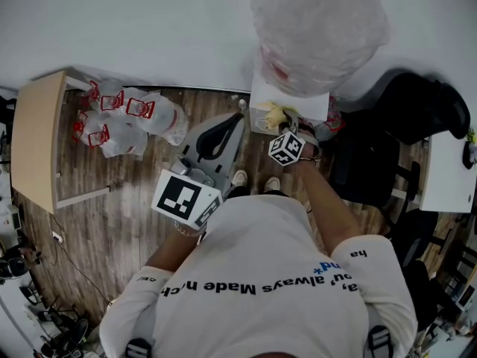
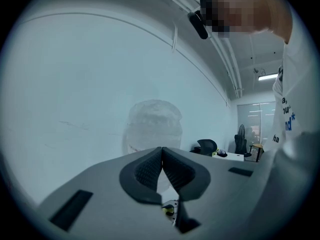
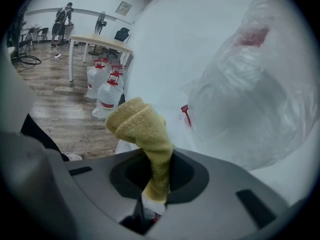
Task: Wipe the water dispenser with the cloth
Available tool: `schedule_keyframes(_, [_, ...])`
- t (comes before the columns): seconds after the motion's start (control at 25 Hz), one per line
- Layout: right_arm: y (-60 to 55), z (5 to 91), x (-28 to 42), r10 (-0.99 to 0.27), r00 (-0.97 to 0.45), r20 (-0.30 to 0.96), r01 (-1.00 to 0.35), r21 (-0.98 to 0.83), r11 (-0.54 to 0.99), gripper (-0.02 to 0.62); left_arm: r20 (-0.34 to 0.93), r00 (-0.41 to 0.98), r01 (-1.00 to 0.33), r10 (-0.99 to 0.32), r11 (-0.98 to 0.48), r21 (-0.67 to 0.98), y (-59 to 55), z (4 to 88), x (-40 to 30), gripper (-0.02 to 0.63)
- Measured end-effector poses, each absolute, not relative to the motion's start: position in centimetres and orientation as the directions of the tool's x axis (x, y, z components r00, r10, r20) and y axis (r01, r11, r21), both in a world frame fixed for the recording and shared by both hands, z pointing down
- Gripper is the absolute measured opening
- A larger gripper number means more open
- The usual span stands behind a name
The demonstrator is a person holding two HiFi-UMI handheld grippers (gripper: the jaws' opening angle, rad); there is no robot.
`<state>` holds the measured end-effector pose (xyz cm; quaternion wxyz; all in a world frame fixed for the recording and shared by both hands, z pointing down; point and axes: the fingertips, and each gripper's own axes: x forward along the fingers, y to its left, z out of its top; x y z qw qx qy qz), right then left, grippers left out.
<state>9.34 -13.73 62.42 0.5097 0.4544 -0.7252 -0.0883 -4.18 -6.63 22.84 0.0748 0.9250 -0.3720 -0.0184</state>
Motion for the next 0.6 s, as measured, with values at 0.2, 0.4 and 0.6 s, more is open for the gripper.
schedule_keyframes(0.2, [-14.3, 59.4, 10.2, -0.8, -0.061, 0.597, -0.6, 0.618, 0.507, 0.06, 0.023, 0.725, -0.683, -0.688, -0.714, 0.155, -6.7, 23.0, -4.0, 0.02])
schedule_keyframes(0.4, [-15.6, 57.0, 12.2, -0.839, -0.028, 0.544, -0.621, 0.648, 0.441, 0.06, 0.02, 0.732, -0.675, -0.681, -0.721, 0.157, -6.8, 22.9, -3.5, 0.02])
schedule_keyframes(0.6, [-16.7, 57.3, 15.3, -0.832, 0.027, 0.555, -0.636, 0.652, 0.414, 0.06, 0.023, 0.73, -0.677, -0.683, -0.719, 0.157, -7.1, 23.1, -3.5, 0.02])
